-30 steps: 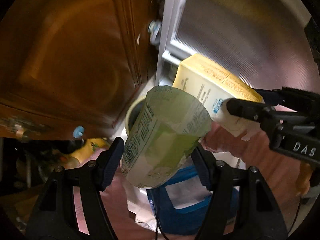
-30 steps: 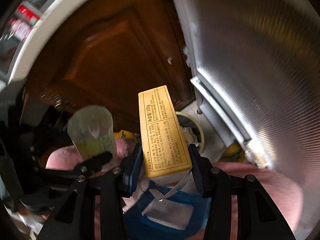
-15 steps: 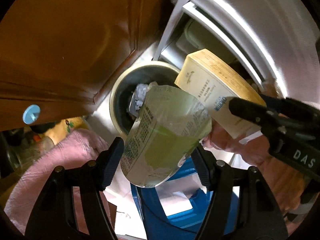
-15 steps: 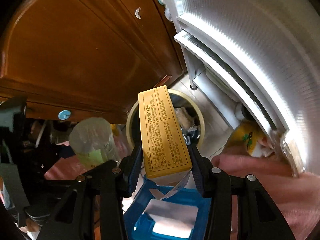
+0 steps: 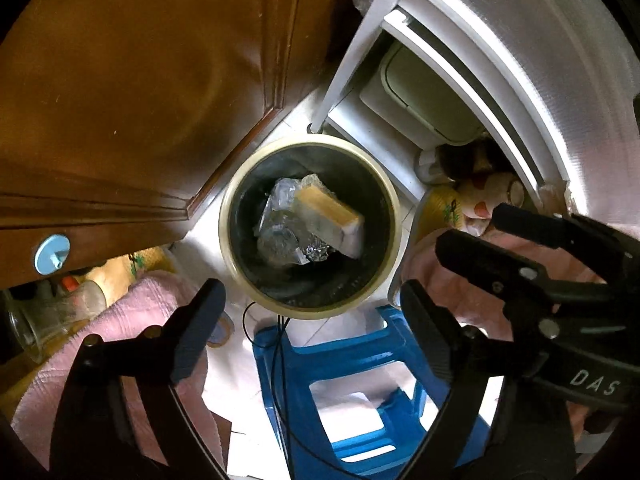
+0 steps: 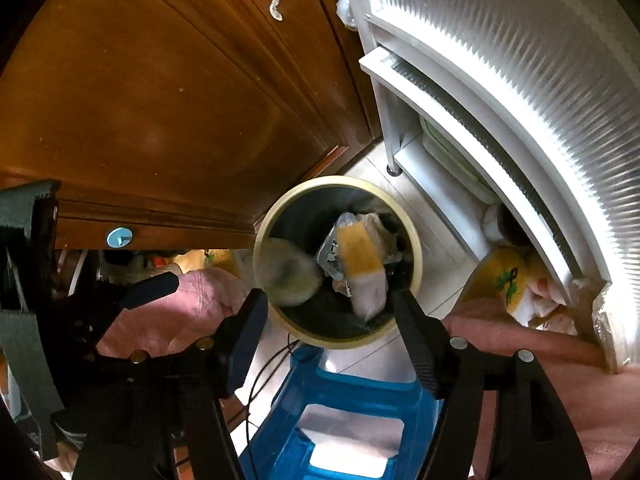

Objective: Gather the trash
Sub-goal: 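Open both grippers over the bin to drop the box and cup, then raise both tools back up to the counter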

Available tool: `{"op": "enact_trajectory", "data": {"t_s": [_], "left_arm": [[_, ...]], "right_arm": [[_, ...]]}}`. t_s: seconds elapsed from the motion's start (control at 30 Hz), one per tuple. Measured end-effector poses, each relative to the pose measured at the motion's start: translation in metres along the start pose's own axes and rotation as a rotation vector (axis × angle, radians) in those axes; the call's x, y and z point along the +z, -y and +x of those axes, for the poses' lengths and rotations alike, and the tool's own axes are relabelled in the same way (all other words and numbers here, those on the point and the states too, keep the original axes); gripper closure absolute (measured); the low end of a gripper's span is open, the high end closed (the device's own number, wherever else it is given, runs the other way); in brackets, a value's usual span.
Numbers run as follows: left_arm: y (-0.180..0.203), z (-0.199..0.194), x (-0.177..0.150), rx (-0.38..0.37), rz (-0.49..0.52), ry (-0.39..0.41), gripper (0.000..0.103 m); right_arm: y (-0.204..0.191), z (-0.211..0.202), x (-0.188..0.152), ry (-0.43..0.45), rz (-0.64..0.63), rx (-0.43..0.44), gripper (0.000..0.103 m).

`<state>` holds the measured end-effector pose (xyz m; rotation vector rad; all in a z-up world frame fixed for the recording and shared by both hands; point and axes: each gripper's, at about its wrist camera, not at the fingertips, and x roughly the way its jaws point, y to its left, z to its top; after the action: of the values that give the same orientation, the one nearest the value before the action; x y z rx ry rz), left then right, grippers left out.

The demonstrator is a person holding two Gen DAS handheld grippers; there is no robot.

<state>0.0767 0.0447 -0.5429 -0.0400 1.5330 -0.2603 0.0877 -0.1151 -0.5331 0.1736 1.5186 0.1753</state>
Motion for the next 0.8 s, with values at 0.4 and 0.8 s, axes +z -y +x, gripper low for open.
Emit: {"op": "enact_trajectory", "data": {"t_s": [0.4,0.8], "left_arm": [[-0.008,-0.002,-0.001,0.022,-0.028,0.017,0.015],[-0.011,-0.019,-0.002,0.021,-0.057,0.053,0.015]], "right_arm": [[0.011,-0.001,0.001,0.018,0.024,-0.035,0.036],[0.014,-0.016,0.000,0.057,0.015,-0.074,0.036]]}}
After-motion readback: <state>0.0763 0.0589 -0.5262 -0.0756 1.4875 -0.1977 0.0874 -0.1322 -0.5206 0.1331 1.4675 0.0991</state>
